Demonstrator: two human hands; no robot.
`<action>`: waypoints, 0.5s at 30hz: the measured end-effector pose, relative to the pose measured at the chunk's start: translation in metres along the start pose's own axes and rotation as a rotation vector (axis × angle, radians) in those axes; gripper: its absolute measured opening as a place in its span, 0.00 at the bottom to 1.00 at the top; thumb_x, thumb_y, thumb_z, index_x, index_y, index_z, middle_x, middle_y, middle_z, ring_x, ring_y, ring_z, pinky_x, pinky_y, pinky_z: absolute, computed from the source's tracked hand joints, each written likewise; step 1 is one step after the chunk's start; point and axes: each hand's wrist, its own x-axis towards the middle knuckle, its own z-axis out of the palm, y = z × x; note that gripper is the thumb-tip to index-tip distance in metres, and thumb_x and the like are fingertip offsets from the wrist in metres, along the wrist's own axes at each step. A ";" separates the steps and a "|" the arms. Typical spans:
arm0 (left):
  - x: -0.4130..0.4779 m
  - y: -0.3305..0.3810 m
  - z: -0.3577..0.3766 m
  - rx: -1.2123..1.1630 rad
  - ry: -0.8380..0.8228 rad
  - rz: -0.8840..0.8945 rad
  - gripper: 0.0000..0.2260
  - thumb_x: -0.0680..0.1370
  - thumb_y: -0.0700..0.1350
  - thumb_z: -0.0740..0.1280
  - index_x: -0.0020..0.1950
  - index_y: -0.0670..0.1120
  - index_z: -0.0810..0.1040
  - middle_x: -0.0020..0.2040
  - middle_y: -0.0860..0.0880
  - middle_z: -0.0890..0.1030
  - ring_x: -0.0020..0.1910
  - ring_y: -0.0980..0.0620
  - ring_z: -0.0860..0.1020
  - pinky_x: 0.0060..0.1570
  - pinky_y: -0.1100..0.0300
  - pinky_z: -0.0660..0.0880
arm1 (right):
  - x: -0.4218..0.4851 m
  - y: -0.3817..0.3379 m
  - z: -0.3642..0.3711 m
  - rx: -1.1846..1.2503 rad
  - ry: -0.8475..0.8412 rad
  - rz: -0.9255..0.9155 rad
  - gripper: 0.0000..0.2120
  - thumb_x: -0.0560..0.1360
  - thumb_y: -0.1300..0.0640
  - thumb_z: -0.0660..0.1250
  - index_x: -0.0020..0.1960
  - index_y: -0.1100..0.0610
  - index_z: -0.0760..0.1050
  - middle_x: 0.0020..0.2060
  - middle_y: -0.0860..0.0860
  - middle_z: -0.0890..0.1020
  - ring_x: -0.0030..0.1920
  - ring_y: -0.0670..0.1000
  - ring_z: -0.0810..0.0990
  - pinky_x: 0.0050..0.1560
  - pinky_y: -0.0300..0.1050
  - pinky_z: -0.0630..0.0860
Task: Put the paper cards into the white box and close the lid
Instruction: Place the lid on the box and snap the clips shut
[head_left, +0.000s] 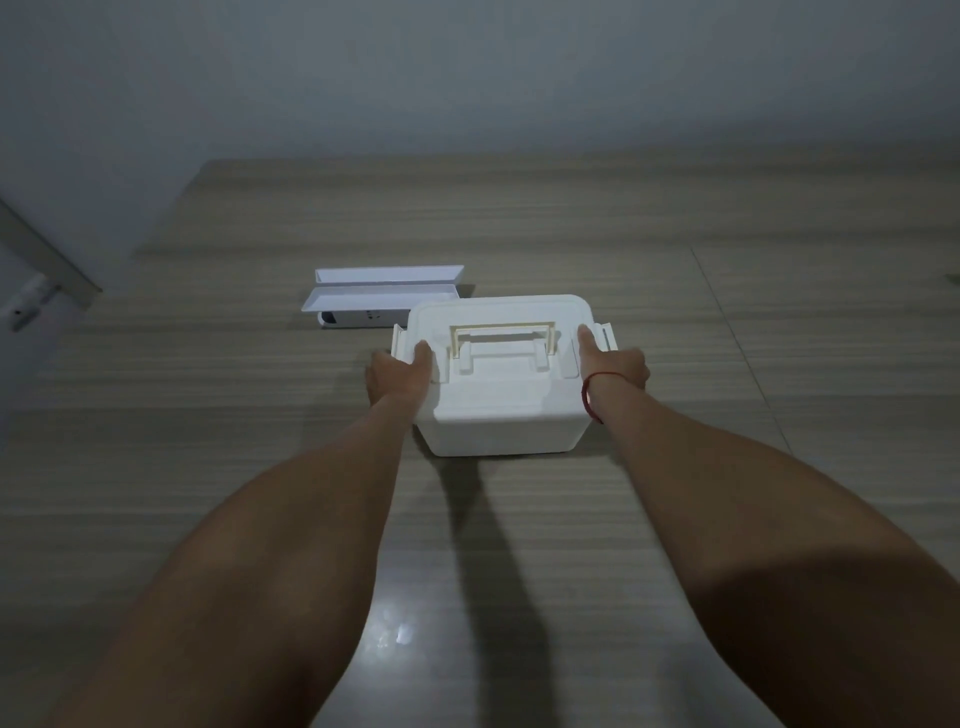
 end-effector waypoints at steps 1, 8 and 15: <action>-0.001 0.000 0.001 0.003 -0.026 0.028 0.28 0.77 0.56 0.63 0.70 0.38 0.69 0.67 0.40 0.74 0.66 0.40 0.74 0.62 0.49 0.71 | 0.000 0.001 -0.001 -0.030 0.013 -0.008 0.33 0.69 0.38 0.69 0.62 0.62 0.73 0.62 0.59 0.77 0.61 0.61 0.78 0.62 0.53 0.73; -0.002 -0.006 0.005 -0.028 0.031 0.162 0.22 0.79 0.53 0.60 0.69 0.42 0.72 0.64 0.41 0.78 0.64 0.40 0.75 0.64 0.49 0.72 | -0.001 0.002 -0.002 -0.195 0.051 -0.174 0.30 0.73 0.40 0.65 0.62 0.64 0.73 0.61 0.61 0.78 0.61 0.62 0.78 0.60 0.54 0.74; -0.007 0.005 0.010 -0.009 0.104 0.229 0.17 0.82 0.43 0.57 0.67 0.37 0.74 0.66 0.38 0.76 0.67 0.41 0.73 0.64 0.55 0.69 | -0.006 0.003 0.004 -0.140 0.069 -0.190 0.25 0.76 0.44 0.63 0.64 0.63 0.73 0.61 0.61 0.78 0.62 0.62 0.76 0.59 0.51 0.73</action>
